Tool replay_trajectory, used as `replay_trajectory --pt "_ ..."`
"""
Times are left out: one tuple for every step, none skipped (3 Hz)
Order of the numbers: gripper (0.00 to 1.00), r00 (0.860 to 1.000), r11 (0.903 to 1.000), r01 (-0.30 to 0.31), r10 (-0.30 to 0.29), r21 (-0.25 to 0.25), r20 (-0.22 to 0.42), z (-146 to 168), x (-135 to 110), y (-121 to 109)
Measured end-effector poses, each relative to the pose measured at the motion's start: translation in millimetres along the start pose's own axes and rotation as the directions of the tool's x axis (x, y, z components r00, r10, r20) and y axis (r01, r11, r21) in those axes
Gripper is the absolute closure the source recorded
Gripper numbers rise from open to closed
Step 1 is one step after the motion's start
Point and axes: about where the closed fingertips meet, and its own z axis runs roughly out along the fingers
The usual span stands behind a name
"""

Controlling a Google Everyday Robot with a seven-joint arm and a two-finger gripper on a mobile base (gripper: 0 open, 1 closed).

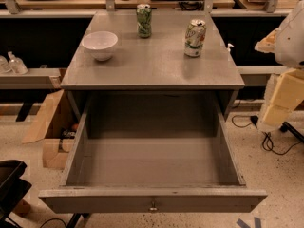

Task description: Place 7up can into top drawer

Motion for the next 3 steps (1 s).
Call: replay_trajectory --pt "0.00 1.000 0.9999 -0.005 0.005 0.011 0.007 1 0 -5" --pt "0.00 0.998 0.9990 -0.021 0.018 0.040 0.067 12 1 -20" --pt "0.00 0.975 0.9887 -0.094 0.068 0.117 0.210 28 6 -58"
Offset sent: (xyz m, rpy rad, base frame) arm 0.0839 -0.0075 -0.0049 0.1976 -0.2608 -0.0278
